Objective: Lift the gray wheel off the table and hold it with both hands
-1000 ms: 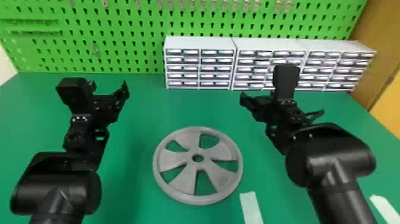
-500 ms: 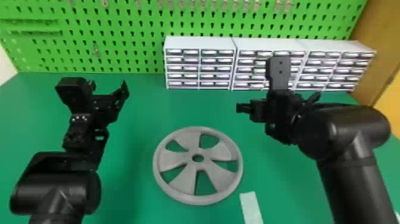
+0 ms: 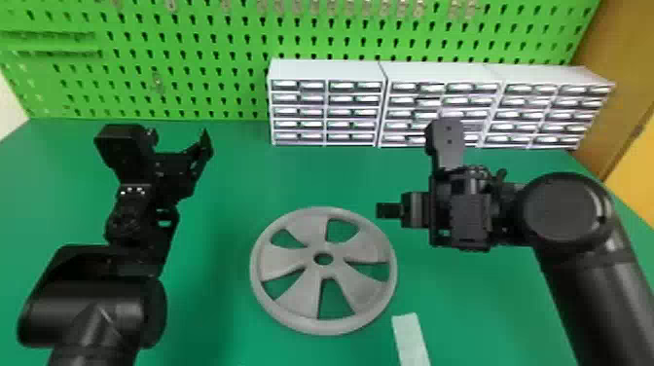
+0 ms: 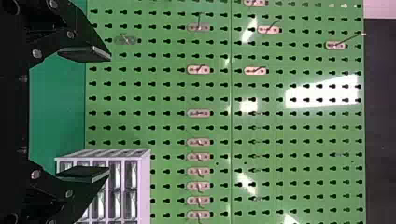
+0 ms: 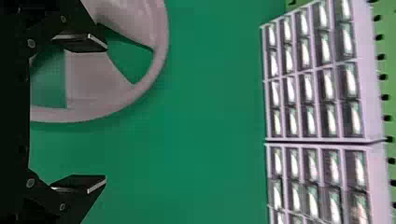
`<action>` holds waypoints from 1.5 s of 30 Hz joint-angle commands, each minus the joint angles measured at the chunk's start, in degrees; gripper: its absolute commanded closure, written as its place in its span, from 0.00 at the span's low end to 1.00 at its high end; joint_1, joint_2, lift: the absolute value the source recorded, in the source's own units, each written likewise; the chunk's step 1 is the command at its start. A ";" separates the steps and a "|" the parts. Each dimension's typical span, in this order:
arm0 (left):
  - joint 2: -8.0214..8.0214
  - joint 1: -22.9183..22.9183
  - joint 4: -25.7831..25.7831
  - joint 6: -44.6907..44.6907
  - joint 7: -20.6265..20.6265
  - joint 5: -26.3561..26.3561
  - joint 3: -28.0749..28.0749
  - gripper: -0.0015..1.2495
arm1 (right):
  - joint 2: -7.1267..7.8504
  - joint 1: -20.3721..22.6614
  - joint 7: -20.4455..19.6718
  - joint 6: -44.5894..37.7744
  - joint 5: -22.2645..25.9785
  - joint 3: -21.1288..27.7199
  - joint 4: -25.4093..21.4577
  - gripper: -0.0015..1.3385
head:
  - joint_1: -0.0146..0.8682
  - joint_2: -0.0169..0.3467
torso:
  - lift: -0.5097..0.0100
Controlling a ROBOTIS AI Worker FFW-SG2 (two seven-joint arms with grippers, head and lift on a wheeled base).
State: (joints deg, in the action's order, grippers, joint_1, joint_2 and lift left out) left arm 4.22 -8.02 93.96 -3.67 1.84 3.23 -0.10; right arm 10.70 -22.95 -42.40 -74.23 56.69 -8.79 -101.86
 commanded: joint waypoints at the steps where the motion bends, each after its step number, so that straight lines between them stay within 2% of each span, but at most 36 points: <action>1: 0.00 -0.07 0.00 -0.02 -0.08 -0.33 -0.07 0.32 | 1.69 -0.95 -1.72 -0.39 7.65 -1.58 3.33 0.20 | 0.82 0.09 | 0.79; 5: 0.09 -0.16 0.00 -0.02 -0.08 -0.59 -0.07 0.32 | 3.27 -1.83 -3.65 -1.01 12.31 -3.34 5.62 0.20 | 0.82 0.09 | 0.79; 12: 0.70 -0.16 0.08 -0.02 0.00 -0.59 -0.25 0.32 | 5.12 -3.77 -5.15 -0.66 17.85 -5.80 10.01 0.20 | 0.82 0.09 | 0.79; 17: 1.23 -0.60 0.08 -0.02 0.00 -0.50 -0.87 0.32 | 5.91 -5.44 -5.15 -0.57 18.55 -7.82 12.74 0.20 | 0.82 0.09 | 0.79; 22: 1.32 -0.68 0.08 -0.11 0.09 -0.59 -1.13 0.32 | 6.17 -6.67 -5.15 -0.57 19.52 -8.96 15.99 0.20 | 0.82 0.09 | 0.79; 30: 1.40 -0.77 0.17 -0.11 0.09 -0.50 -1.13 0.32 | 6.17 -7.37 -5.15 0.13 19.78 -9.67 18.54 0.20 | 0.82 0.09 | 0.79; 45: 1.49 -1.04 0.17 -0.19 0.18 -0.59 -1.13 0.32 | 6.26 -8.25 -5.15 0.75 19.52 -11.16 19.50 0.20 | 0.82 0.09 | 0.79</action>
State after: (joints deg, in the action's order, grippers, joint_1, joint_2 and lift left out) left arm 5.70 -8.99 94.13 -3.79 2.02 2.71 -1.17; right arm 16.91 -30.91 -47.55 -73.56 76.36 -19.76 -82.36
